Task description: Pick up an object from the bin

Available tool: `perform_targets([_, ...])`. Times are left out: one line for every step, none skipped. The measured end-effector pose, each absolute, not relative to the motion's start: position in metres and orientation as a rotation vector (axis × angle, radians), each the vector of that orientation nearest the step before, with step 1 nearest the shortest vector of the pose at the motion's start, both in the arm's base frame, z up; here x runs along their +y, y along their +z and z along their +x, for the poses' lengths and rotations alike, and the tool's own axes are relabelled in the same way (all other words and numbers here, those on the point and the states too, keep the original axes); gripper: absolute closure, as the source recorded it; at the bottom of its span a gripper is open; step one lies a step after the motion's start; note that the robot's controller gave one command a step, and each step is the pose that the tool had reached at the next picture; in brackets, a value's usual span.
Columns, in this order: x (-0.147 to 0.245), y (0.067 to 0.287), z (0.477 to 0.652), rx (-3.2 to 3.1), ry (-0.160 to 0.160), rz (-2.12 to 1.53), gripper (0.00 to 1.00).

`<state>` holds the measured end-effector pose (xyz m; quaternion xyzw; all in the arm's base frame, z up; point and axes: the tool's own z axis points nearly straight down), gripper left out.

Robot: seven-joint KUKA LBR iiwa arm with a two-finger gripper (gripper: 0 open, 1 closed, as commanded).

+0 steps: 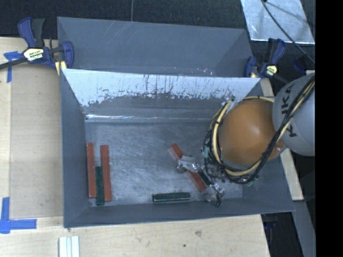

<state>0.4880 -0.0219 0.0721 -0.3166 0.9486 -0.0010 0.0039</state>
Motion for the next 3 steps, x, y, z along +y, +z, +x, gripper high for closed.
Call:
perform_targets([-0.021,0.071,0.487,2.978,0.000,-0.991,1.00])
perform_targets([0.008,0.087,0.502,2.952,0.001,-1.058,1.00])
perform_targets([0.020,0.126,0.493,2.813,-0.001,-1.387,1.00])
